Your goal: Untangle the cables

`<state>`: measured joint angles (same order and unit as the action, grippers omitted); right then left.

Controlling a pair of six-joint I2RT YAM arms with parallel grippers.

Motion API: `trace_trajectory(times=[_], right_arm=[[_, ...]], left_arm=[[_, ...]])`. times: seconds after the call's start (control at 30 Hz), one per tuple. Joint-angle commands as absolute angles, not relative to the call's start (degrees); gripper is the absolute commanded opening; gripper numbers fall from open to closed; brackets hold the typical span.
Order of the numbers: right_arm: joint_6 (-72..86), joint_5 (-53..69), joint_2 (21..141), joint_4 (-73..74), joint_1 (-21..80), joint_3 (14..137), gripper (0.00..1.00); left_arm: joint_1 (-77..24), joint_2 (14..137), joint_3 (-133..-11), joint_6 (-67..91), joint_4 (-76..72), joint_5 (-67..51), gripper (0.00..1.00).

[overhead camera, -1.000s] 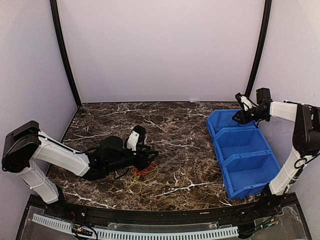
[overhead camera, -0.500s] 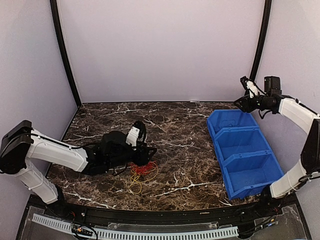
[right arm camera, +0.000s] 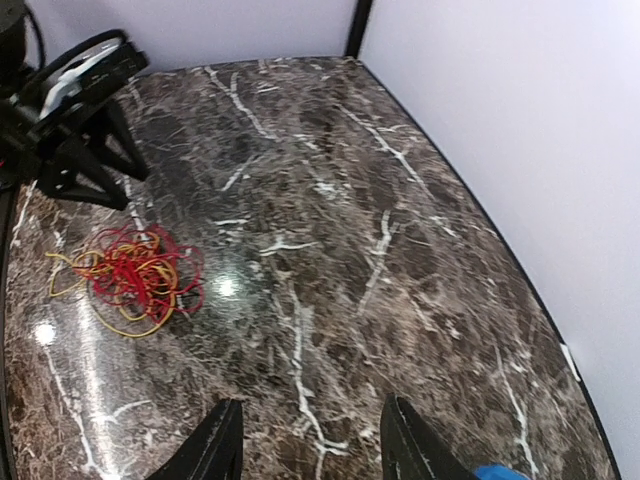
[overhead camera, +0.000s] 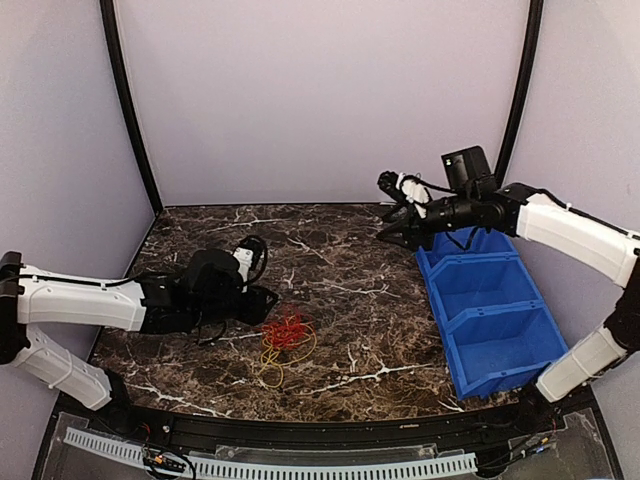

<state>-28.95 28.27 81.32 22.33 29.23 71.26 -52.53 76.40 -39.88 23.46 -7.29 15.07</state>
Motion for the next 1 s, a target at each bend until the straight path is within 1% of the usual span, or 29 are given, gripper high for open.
trace_trajectory(times=[0.0, 0.1, 0.2, 0.4, 0.5, 0.57, 0.7, 0.97], right_arm=[[-32.1, 26.0, 85.9, 23.8, 37.0, 73.1, 0.47], [-33.1, 25.0, 89.9, 24.3, 42.4, 75.0, 0.46], [-34.2, 24.9, 94.5, 25.7, 45.8, 78.2, 0.45], [-32.2, 27.2, 106.6, 25.0, 46.3, 86.7, 0.40], [-32.1, 26.7, 113.1, 25.6, 46.5, 90.4, 0.38], [-31.9, 26.5, 115.9, 25.7, 46.6, 92.2, 0.39], [-33.3, 26.6, 119.3, 26.5, 47.2, 94.0, 0.42], [-32.8, 25.8, 124.6, 27.1, 49.7, 97.5, 0.47]], left_arm=[[-51.3, 73.8, -41.3, 29.5, 4.7, 14.2, 0.45], [-51.0, 73.5, -41.1, 31.5, 7.9, 12.6, 0.45], [-50.7, 73.4, -40.8, 32.8, 9.8, 11.8, 0.45], [-49.4, 72.4, -38.2, 34.1, 8.0, 8.8, 0.45], [-49.2, 71.8, -36.9, 35.7, 6.0, 8.1, 0.46], [-49.1, 71.3, -35.9, 37.0, 5.6, 8.0, 0.50], [-49.0, 68.9, -33.8, 39.0, 6.0, 8.7, 0.54], [-49.0, 63.7, -29.8, 39.8, 3.2, 10.0, 0.56]])
